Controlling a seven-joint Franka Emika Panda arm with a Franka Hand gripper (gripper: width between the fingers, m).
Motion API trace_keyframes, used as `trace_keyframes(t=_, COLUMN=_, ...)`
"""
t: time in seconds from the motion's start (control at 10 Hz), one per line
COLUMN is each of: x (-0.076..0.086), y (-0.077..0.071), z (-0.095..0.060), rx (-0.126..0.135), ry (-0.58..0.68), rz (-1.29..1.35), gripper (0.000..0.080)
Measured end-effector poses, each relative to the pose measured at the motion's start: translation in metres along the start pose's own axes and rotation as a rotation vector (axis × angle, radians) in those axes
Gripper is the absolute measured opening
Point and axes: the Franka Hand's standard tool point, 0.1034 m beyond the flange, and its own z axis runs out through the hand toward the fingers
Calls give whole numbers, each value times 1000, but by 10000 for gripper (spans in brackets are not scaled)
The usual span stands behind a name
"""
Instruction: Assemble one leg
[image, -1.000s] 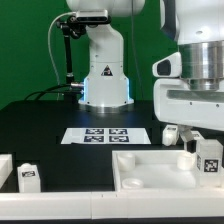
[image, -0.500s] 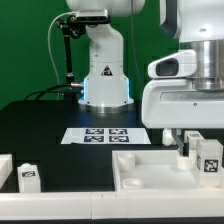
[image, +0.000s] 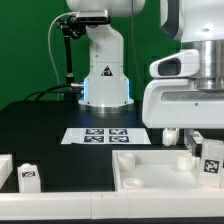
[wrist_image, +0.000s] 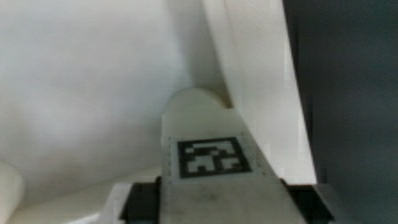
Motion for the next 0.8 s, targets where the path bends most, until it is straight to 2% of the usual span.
trace_keyframes(t=0.4, x=1, y=2, z=1, rx=4, ry=2, rz=476, gripper=289)
trace_keyframes(t=0.8, x=0, y=-3, z=2, rx=36, ry=-43, rz=1109, gripper=288)
